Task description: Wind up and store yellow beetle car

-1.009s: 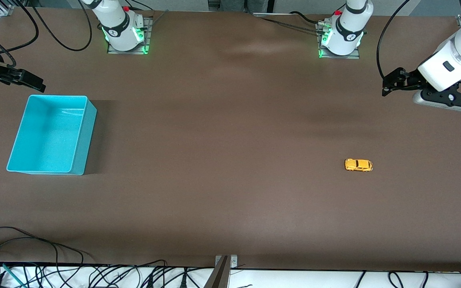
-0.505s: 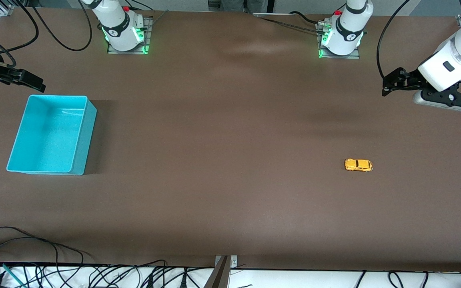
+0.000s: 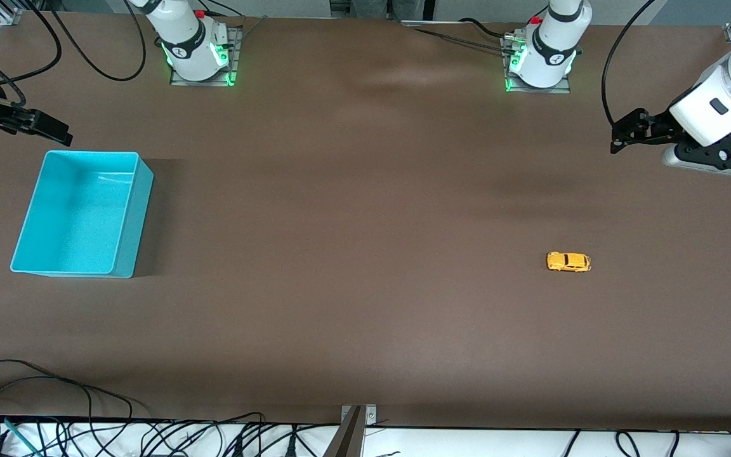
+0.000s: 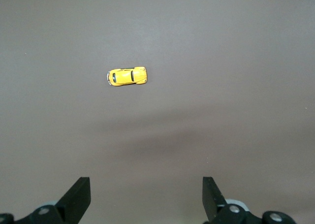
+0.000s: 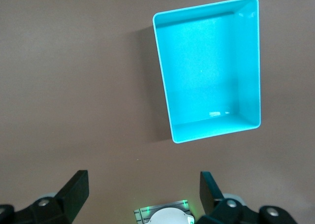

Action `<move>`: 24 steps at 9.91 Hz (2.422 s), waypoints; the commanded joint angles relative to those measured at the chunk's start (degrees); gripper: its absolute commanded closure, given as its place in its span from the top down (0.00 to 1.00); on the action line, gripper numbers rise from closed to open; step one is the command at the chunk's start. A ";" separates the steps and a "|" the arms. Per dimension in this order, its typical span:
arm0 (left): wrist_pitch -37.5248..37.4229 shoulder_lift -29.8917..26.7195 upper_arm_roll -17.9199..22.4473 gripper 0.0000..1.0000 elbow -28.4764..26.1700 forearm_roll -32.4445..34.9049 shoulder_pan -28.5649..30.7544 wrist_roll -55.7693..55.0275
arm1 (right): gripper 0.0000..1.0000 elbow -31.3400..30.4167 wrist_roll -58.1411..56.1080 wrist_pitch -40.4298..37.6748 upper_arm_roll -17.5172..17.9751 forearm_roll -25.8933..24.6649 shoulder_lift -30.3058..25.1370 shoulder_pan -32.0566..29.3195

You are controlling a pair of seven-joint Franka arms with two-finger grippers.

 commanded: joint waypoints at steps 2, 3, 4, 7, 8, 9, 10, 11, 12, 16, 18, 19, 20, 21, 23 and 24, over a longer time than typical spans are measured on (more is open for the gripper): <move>-1.24 0.35 -0.27 1.00 1.13 -1.28 0.64 -0.03 | 1.00 0.40 -0.17 -0.98 0.33 0.84 -0.33 -0.11; -1.24 0.35 -0.18 1.00 1.13 -1.20 0.64 0.06 | 1.00 0.40 -0.18 -0.98 0.24 0.84 -0.33 -0.11; -1.24 0.44 -0.27 1.00 1.13 -0.93 0.64 -0.03 | 1.00 0.40 -0.18 -0.98 0.24 0.93 -0.33 -0.11; -0.89 3.68 -0.18 1.00 2.00 -0.76 2.21 10.89 | 1.00 0.40 -0.18 -0.98 0.24 0.84 -0.33 -0.11; -0.89 5.17 -0.18 1.00 2.36 -0.67 3.09 16.35 | 1.00 0.40 -0.18 -0.98 0.24 0.84 -0.33 -0.11; -0.63 7.02 -0.18 1.00 2.27 -0.84 4.15 23.28 | 1.00 0.40 -0.18 -0.98 0.24 0.93 -0.33 -0.11; 1.03 9.21 -0.18 1.00 2.27 -1.02 4.68 28.40 | 1.00 0.40 -0.18 -0.98 0.24 0.84 -0.33 -0.11; 4.61 11.15 -0.18 1.00 1.58 -0.85 4.94 32.02 | 1.00 0.40 -0.18 -0.98 0.24 0.93 -0.41 -0.11; 7.17 13.25 -0.18 1.00 1.40 -0.84 4.95 37.36 | 1.00 0.40 -0.18 -0.90 0.24 0.93 -0.33 -0.11; 21.74 16.97 -0.53 1.00 -6.21 2.82 4.51 53.29 | 1.00 0.40 -0.18 -0.90 0.33 0.93 -0.24 -0.11; 29.74 17.05 -0.54 1.00 -12.03 3.11 4.51 59.27 | 1.00 0.40 -0.18 -0.98 0.33 0.84 -0.24 -0.11; 34.39 18.62 -0.62 1.00 -14.40 5.63 4.33 63.39 | 1.00 0.40 -0.26 -0.98 0.24 0.93 -0.24 -0.11; 37.05 20.20 -0.62 1.00 -15.82 6.70 4.25 65.60 | 1.00 0.40 -0.26 -0.98 0.24 0.84 -0.24 -0.11; 38.30 22.74 -0.71 1.00 -15.48 9.93 3.90 67.98 | 1.00 0.40 -0.26 -0.98 0.24 0.93 -0.24 -0.11; 42.86 26.97 -0.71 1.00 -15.74 13.21 3.98 70.89 | 1.00 0.31 -0.26 -0.98 0.24 0.93 -0.24 -0.11; 44.62 28.46 -0.71 1.00 -15.83 13.22 4.07 73.16 | 1.00 0.31 -0.26 -0.98 0.15 0.93 -0.24 -0.11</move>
